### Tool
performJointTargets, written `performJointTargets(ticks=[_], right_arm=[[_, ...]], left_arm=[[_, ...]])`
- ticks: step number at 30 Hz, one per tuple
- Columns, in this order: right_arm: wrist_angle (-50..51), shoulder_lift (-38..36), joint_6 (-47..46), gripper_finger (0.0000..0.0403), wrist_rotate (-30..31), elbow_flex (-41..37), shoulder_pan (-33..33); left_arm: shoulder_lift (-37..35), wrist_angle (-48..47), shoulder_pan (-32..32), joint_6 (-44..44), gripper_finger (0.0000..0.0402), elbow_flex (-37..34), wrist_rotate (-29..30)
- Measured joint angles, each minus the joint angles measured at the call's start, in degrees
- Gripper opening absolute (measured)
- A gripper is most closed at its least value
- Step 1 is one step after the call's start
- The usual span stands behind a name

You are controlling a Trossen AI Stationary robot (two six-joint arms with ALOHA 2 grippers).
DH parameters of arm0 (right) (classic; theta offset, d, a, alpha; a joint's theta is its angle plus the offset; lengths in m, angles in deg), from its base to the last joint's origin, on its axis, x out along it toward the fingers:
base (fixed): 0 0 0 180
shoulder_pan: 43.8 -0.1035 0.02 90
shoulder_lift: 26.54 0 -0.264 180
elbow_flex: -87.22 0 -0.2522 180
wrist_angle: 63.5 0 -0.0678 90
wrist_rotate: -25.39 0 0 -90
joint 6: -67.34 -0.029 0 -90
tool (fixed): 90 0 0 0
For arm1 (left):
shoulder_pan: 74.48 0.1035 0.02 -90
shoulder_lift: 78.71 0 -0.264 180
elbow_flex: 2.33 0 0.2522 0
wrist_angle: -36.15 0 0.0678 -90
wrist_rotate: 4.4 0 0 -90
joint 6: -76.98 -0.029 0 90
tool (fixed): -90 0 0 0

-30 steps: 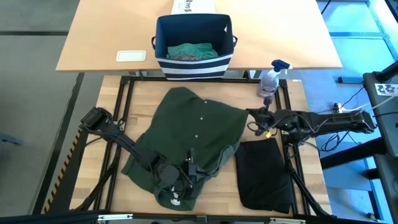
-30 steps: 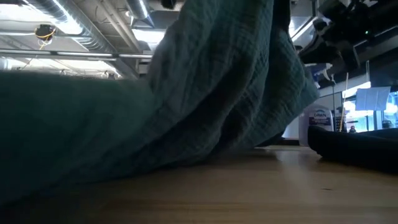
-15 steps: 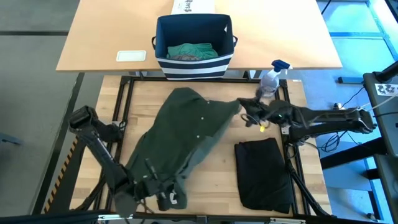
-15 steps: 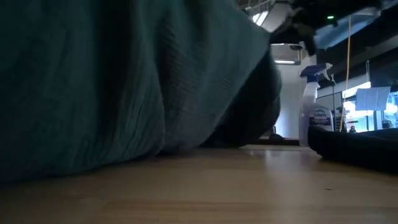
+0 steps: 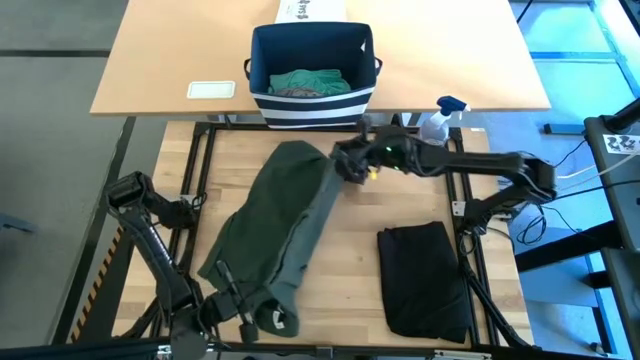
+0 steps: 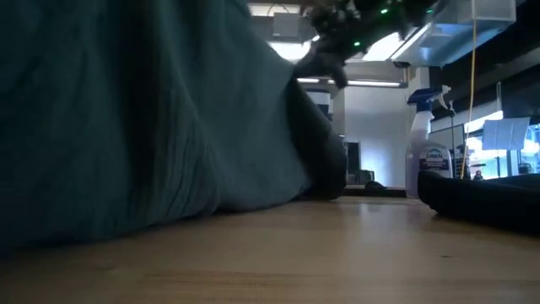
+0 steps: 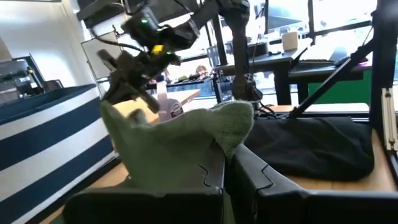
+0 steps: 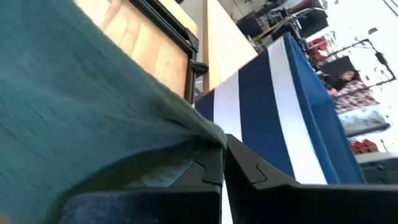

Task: Fold Laundry from Bin
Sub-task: Fold the green polo shirt

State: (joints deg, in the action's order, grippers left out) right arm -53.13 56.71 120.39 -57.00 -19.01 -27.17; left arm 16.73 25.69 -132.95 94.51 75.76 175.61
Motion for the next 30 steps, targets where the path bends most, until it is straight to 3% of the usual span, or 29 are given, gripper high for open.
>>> performJointTargets(ticks=[5, 10, 14, 21, 26, 30], right_arm=[[0.01, 5.54, -0.08, 0.0000, -4.75, 4.42, 2.46], [0.56, 6.77, -0.54, 0.0000, -6.52, 4.59, 2.55], [0.19, 6.77, -1.78, 0.0000, -7.71, 4.59, 1.67], [-3.61, 7.63, -1.54, 0.0000, -8.74, 4.57, 1.79], [-10.12, 10.32, -0.16, 0.0000, -9.37, 4.54, 1.77], [-13.84, 14.25, 0.00, 0.0000, -10.60, 4.58, 1.77]], left_arm=[[0.00, -12.72, 0.39, 17.96, 0.0000, -2.18, -2.81], [0.00, -30.13, 4.12, 43.99, 0.0000, -5.97, -16.52], [-1.53, -40.11, 7.01, 50.64, 0.0000, -7.75, -24.11], [-9.22, -60.31, 2.34, 69.09, 0.0000, -7.93, -27.51], [-9.93, -74.16, 0.71, 83.72, 0.0000, -7.93, -45.39], [-9.64, -79.08, 0.04, 87.73, 0.0000, -7.95, -58.63]])
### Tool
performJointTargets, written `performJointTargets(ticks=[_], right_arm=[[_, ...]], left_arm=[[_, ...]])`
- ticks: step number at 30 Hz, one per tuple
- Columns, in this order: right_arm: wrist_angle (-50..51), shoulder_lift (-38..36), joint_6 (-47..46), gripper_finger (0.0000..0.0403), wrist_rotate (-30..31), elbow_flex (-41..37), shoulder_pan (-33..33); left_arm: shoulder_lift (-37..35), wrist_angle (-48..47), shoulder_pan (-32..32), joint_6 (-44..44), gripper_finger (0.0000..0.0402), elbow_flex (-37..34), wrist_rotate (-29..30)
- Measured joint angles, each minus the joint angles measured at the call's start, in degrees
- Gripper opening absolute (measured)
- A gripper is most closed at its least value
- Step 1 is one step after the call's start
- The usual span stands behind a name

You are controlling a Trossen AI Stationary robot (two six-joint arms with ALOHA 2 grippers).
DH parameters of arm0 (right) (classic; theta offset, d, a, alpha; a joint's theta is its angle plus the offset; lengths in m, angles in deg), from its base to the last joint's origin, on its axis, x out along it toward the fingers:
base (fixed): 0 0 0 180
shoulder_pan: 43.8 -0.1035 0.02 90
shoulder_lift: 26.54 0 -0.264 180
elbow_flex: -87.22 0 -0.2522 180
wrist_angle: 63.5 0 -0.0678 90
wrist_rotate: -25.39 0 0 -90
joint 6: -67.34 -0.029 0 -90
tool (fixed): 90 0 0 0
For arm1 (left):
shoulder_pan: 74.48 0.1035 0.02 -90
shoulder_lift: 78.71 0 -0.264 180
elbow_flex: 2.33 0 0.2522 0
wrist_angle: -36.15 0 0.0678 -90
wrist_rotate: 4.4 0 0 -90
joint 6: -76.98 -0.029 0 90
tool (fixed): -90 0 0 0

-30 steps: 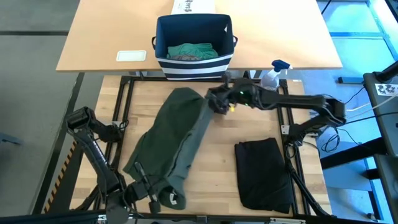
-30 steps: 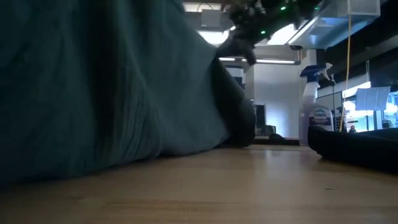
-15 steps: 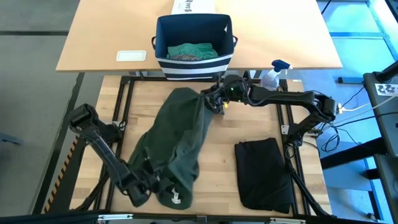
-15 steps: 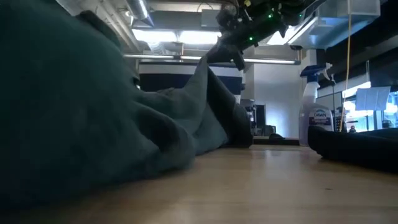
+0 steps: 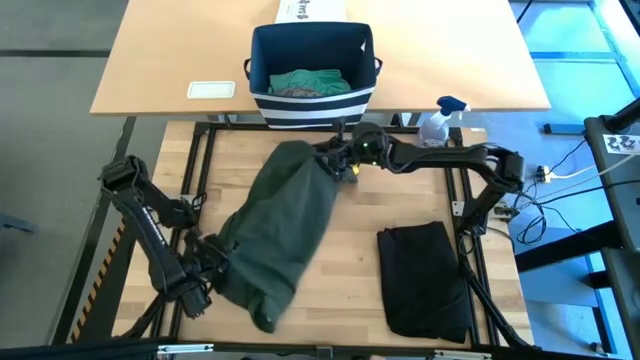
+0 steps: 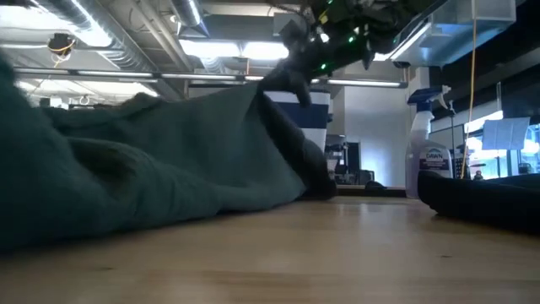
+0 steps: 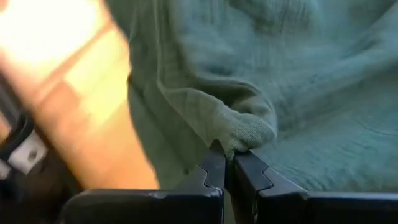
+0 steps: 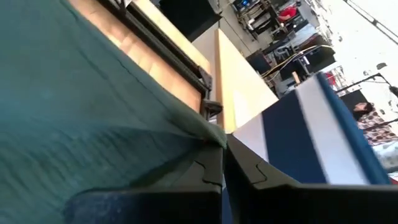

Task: Fold Laundry from Bin
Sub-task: Fold the green polo shirt

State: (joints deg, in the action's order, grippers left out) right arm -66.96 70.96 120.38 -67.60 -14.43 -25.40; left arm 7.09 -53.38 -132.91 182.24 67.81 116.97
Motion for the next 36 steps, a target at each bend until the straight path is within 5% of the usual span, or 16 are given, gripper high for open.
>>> performJointTargets(ticks=[12, 26, 36], right_arm=[[3.15, 10.04, 1.01, 0.0000, -2.59, 12.34, -0.10], [10.24, 20.65, 1.19, 0.0000, -2.76, 19.92, 0.00], [10.42, 20.84, 1.06, 0.0000, -3.10, 19.96, 0.07]], left_arm=[[0.06, -4.85, -4.81, 10.23, 0.0000, 1.20, -21.46], [0.07, 0.65, -4.80, 10.06, 0.0004, -1.66, -26.25], [0.07, 0.94, -4.94, 8.25, 0.0092, -1.66, -30.91]])
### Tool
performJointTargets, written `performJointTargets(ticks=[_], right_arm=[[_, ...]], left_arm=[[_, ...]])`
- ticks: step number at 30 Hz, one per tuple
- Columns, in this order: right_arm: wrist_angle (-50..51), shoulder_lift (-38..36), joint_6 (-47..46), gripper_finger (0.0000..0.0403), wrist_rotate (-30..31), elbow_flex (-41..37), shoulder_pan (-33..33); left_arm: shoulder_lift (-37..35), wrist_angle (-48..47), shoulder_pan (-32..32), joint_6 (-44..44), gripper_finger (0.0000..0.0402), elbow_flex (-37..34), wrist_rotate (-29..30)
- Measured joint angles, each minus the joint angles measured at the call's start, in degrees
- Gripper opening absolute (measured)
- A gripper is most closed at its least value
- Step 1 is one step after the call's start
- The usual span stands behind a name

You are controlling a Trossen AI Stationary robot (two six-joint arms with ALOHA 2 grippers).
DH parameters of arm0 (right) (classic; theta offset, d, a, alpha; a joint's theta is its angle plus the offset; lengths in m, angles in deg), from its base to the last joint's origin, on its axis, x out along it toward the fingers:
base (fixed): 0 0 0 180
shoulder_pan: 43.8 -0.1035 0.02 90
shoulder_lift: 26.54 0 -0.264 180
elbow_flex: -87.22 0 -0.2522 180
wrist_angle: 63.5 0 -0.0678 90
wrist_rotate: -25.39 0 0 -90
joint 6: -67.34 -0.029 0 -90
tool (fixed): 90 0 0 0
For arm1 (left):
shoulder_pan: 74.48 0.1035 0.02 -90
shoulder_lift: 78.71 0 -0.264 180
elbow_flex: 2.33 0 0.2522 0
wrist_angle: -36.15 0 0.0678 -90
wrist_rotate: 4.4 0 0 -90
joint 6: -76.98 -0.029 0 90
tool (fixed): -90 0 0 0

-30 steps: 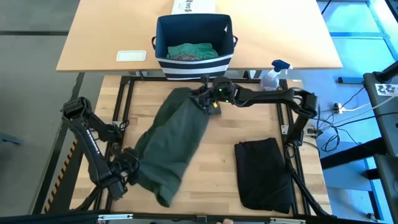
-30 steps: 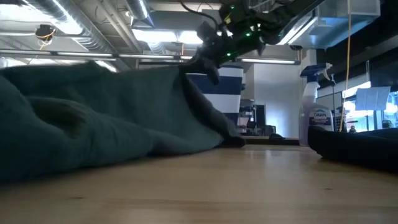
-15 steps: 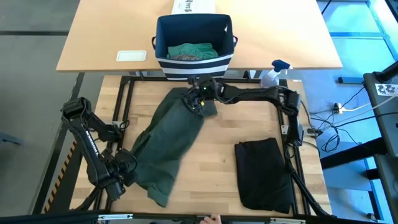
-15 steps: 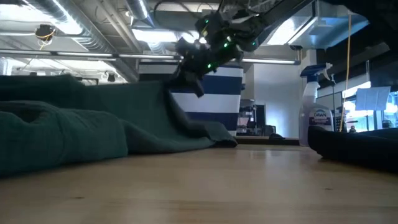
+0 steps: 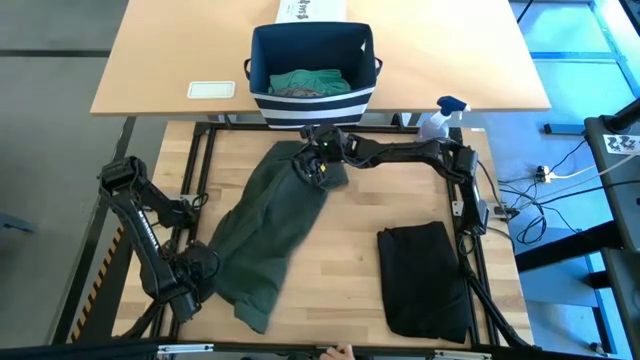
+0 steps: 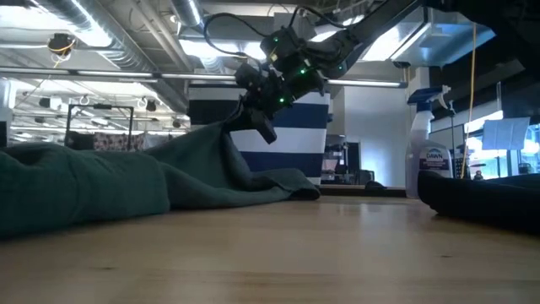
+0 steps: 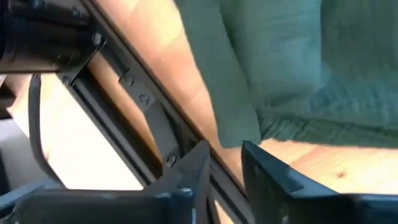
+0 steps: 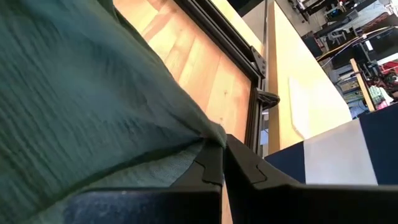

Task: Fold Laundry from Bin
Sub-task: Fold the green polo shirt

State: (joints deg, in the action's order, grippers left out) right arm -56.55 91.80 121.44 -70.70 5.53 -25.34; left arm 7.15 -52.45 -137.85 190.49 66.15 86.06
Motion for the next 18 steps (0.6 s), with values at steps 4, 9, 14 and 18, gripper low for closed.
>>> performJointTargets(ticks=[4, 9, 14, 18], right_arm=[[0.22, 0.00, 0.00, 0.0000, -0.04, 0.00, -0.02], [0.20, 0.00, -0.02, 0.0000, -0.06, 0.00, -0.02], [0.16, 0.00, -0.27, 0.0001, -0.08, 0.00, -0.02], [-1.23, -0.02, -2.86, 0.0017, -0.04, 0.00, -0.11]], left_arm=[[0.00, -0.28, 0.00, 0.04, 0.0125, 0.00, 0.03], [0.00, 1.35, 0.82, -1.50, 0.0140, 1.92, 13.59], [0.58, 8.02, 4.45, -11.14, 0.0138, 1.77, 23.45], [2.92, 8.73, 7.46, -16.25, 0.0136, 1.29, 23.16]])
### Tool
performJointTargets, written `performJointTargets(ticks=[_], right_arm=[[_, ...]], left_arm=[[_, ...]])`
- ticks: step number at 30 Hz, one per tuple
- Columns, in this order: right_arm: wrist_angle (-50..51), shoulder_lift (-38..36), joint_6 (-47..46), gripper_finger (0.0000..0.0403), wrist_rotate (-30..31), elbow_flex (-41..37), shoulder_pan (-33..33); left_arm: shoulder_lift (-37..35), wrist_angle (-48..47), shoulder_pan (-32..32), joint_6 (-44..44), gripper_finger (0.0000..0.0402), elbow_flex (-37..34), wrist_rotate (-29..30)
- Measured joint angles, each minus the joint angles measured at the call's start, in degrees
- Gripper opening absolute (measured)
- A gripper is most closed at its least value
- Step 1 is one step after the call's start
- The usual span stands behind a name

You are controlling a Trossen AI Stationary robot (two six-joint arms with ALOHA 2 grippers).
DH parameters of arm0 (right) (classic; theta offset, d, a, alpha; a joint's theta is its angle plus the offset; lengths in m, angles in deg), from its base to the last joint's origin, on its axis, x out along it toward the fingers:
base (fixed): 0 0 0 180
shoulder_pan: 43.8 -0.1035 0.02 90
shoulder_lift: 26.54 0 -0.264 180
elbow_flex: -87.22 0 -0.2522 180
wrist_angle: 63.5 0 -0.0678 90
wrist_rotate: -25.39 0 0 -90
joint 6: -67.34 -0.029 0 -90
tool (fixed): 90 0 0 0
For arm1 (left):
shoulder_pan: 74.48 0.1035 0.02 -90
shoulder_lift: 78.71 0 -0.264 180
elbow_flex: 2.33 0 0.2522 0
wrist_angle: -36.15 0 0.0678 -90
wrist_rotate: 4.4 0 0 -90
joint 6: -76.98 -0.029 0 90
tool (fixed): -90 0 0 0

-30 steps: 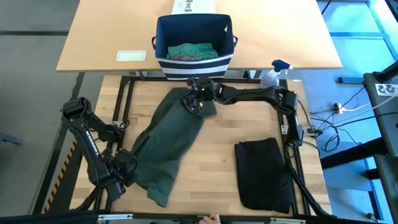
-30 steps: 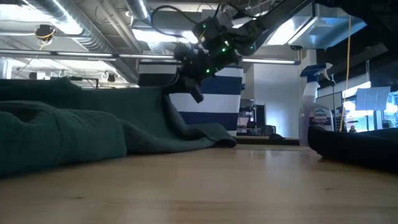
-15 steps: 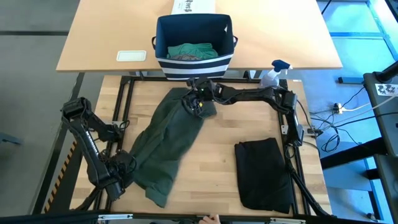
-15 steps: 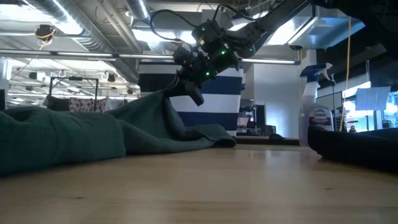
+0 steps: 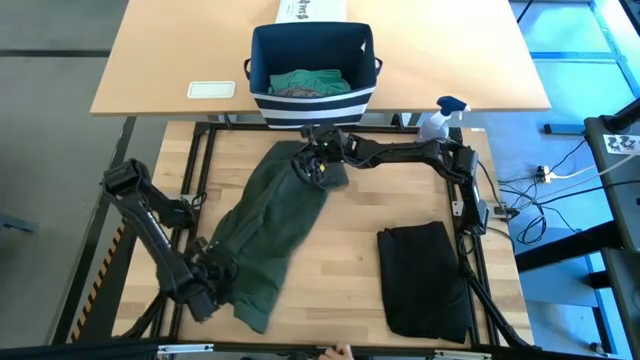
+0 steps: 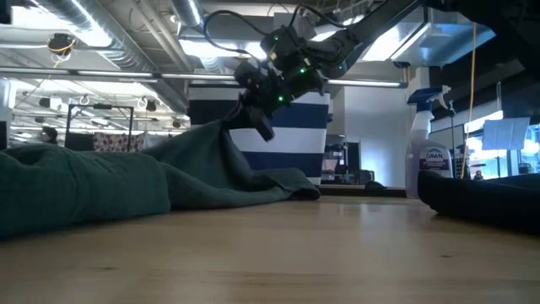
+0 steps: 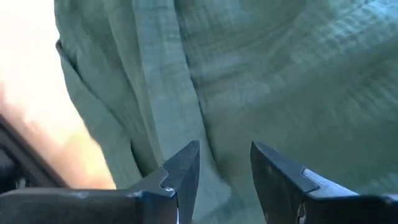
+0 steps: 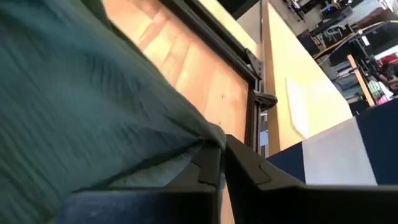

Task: Fold Laundry from Bin
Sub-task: Fold the green polo shirt

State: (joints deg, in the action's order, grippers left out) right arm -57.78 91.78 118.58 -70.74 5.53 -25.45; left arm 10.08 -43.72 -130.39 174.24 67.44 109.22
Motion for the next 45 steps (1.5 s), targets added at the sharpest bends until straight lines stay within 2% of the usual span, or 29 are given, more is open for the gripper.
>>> performJointTargets(ticks=[6, 12, 16, 27, 29, 32, 34, 45], right_arm=[[0.81, -0.04, -3.04, 0.0086, -1.83, 1.69, 0.00], [3.42, -1.59, -5.12, 0.0175, -2.03, 4.92, -0.69], [9.56, -4.10, -5.73, 0.0208, -2.57, 7.45, -2.00], [21.33, -6.44, -6.38, 0.0203, 0.92, 7.63, -2.84], [23.27, -6.45, -9.63, 0.0203, -1.21, 7.63, -2.84], [25.11, -6.32, -14.81, 0.0201, -9.30, 7.63, -3.64], [24.70, -5.38, -16.21, 0.0197, -12.07, 7.72, -5.00], [25.98, -1.65, -16.35, 0.0171, -9.92, 7.61, -11.63]], left_arm=[[1.25, 2.92, 3.34, -6.44, 0.0136, 0.00, 6.22], [1.27, 2.45, 5.89, -10.52, 0.0136, -0.05, 7.35], [1.27, 2.64, 7.42, -12.15, 0.0136, -1.33, 8.10], [1.27, 7.09, 7.69, -12.54, 0.0136, -4.13, 10.58], [1.27, 9.34, 7.80, -13.96, 0.0136, -4.77, 11.24], [1.27, 12.79, 8.94, -16.91, 0.0136, -6.25, 11.37], [1.27, 14.54, 10.05, -18.61, 0.0136, -7.53, 10.97], [1.27, 15.85, 15.11, -20.98, 0.0136, -13.34, 7.06]])
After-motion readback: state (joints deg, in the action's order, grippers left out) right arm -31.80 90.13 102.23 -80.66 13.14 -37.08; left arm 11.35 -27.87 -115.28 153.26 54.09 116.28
